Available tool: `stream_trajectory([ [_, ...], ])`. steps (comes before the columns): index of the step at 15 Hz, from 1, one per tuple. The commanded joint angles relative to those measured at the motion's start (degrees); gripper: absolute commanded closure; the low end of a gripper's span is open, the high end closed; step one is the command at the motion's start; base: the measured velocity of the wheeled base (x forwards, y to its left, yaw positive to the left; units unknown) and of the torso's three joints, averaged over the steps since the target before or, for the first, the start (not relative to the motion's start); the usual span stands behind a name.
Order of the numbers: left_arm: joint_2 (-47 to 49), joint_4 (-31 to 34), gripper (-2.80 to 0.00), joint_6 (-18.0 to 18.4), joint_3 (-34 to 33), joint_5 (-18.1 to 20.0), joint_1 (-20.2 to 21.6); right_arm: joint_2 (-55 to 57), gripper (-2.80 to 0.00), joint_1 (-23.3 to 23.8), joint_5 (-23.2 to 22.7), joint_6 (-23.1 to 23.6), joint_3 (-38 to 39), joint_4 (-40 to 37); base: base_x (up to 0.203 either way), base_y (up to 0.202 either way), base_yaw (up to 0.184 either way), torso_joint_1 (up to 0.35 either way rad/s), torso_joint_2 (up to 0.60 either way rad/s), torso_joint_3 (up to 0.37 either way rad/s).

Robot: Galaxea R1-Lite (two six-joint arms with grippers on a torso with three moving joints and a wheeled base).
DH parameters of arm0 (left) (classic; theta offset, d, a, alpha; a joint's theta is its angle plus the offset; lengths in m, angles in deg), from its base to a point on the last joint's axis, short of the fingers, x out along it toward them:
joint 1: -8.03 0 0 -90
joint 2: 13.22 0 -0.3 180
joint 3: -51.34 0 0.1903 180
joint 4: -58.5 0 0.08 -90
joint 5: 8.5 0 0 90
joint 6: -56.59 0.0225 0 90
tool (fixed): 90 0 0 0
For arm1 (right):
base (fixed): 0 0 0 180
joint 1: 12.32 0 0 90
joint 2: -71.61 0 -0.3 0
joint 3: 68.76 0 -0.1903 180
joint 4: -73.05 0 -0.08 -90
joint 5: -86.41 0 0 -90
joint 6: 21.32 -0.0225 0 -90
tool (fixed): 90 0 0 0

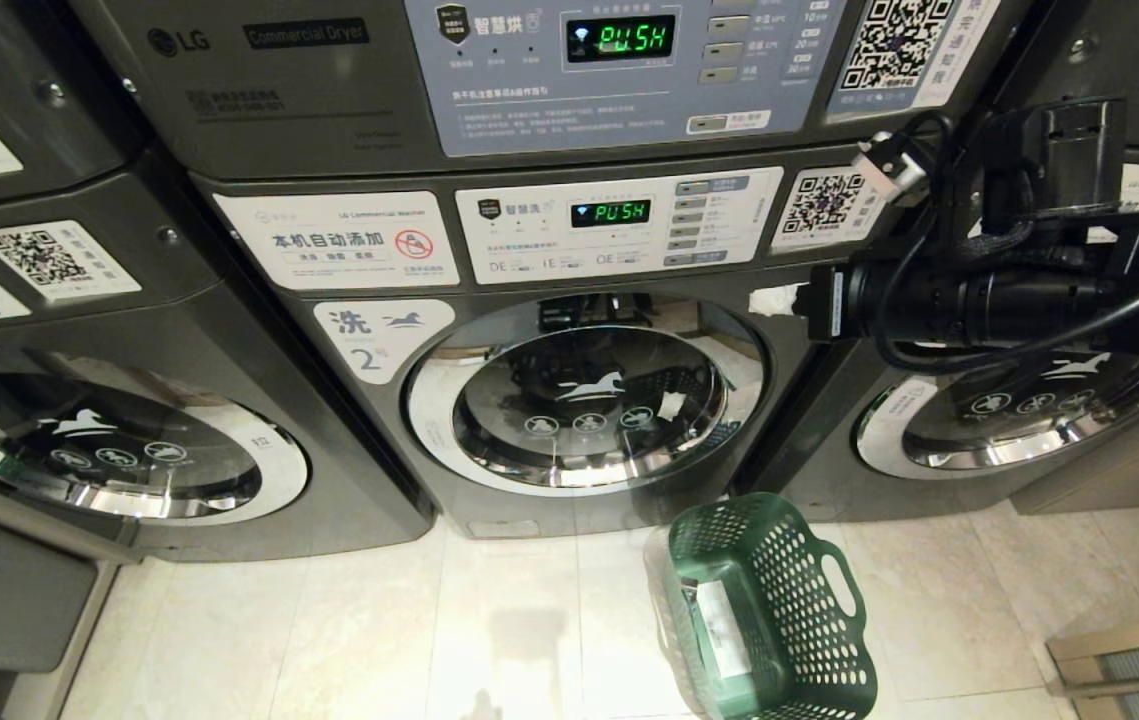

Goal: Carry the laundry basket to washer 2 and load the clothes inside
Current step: Press the washing machine switch

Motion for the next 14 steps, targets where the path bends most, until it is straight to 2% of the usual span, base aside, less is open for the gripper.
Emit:
stream_trajectory([
  [1,0.07,0.04,0.00,-0.02,0.00,-0.01,0.01,4.06,0.00,-0.55,0.11,0.02,-3.59,-0.04,0.000,0.000,0.000,0.000,0.00,0.000],
  [8,0.07,0.04,0.00,-0.02,0.00,-0.01,0.01,10.21,0.00,-1.42,3.05,-0.11,-13.56,-0.46,0.000,0.000,0.000,0.000,0.00,0.000],
  [11,0.07,0.04,0.00,-0.02,0.00,-0.01,0.01,11.60,0.00,-1.47,3.11,-0.37,-17.15,-3.26,0.000,0.000,0.000,0.000,0.00,0.000],
  [14,0.07,0.04,0.00,-0.02,0.00,-0.01,0.01,12.16,0.00,-2.95,3.11,-2.64,-18.25,-3.45,0.000,0.000,0.000,0.000,0.00,0.000],
])
